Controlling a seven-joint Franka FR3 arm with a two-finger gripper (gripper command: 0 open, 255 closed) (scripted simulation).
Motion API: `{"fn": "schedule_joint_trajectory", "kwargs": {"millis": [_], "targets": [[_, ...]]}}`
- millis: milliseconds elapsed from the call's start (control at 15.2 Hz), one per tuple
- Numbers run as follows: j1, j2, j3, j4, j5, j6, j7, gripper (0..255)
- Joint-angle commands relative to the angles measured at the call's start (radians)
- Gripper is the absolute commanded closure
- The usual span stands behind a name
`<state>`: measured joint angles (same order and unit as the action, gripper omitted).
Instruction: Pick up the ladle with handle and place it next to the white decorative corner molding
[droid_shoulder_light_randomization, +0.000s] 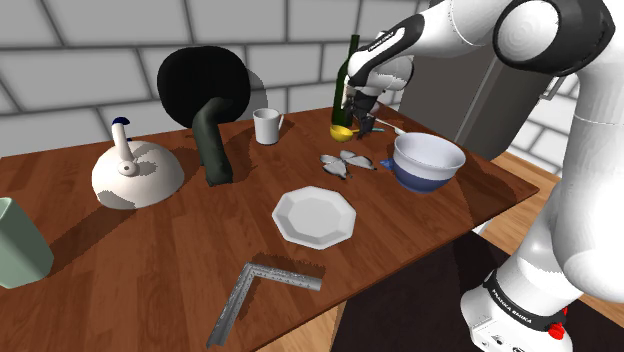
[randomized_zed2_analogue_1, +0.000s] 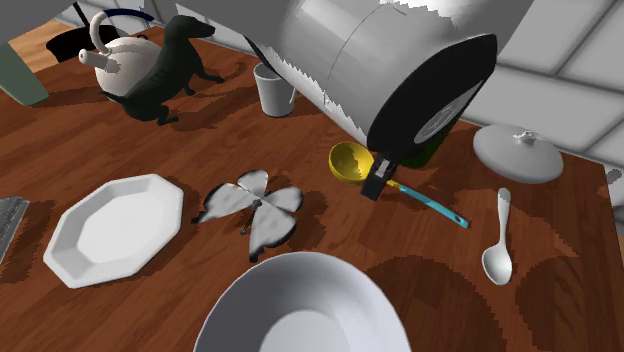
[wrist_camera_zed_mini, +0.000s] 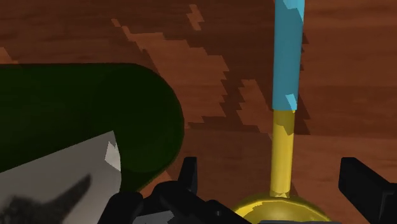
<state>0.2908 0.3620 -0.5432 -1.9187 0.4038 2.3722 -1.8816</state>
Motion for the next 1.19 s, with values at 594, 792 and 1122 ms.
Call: {"fn": "schedule_joint_trajectory", "kwargs": {"millis": [594,792,1122], "targets": [[-0.003,0.018,0.001,-0.002,0.001,-0.004,0.004,255],[-0.005,0.015,-0.001,-0.007,0.001,-0.002,-0.001,255],[0.008,-0.023,-0.019,0.012,-0.036,-0.052,0.027,255]]}}
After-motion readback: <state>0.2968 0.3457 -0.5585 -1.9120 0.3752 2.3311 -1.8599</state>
